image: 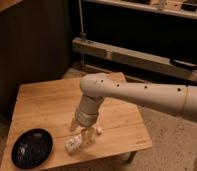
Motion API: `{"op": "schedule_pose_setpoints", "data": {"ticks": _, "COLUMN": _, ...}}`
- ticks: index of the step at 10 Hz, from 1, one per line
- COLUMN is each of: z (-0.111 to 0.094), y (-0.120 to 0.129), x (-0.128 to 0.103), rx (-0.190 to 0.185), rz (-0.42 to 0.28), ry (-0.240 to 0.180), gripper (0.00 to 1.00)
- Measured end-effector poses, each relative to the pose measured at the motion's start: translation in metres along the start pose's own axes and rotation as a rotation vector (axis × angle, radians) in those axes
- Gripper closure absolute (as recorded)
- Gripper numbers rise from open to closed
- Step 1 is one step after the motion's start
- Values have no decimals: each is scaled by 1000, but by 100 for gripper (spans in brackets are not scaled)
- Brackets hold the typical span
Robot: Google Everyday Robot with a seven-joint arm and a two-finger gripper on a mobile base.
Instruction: Place the bottle in the ceramic bowl
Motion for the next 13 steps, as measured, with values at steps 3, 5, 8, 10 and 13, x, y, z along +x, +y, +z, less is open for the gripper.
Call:
{"op": "schedule_pose_setpoints", "data": {"ticks": 3, "z": 24, "y": 2, "x": 23, "rx": 2, "rz": 71, "ry": -66, "gripper": 35}}
{"op": "schedule_pose_setpoints", "data": {"ticks": 5, "z": 33, "y": 3, "x": 36, "rx": 16, "rz": 115, "ry": -68, "gripper": 35}}
{"op": "schedule_pose_setpoints", "data": {"ticks": 8, "z": 39, "y": -4, "x": 51, "rx": 58, "rz": 162, "ry": -55, "gripper": 35}}
{"op": "schedule_pose_setpoints", "data": {"ticks": 10, "z": 42, "y": -9, "x": 59, "rx": 83, "rz": 180, "ry": -58, "gripper": 35}}
{"op": "schedule_pose_setpoints", "data": {"ticks": 13, "z": 60, "y": -20, "x": 78, "rx": 88, "rz": 202, "ry": -77, "gripper": 35}}
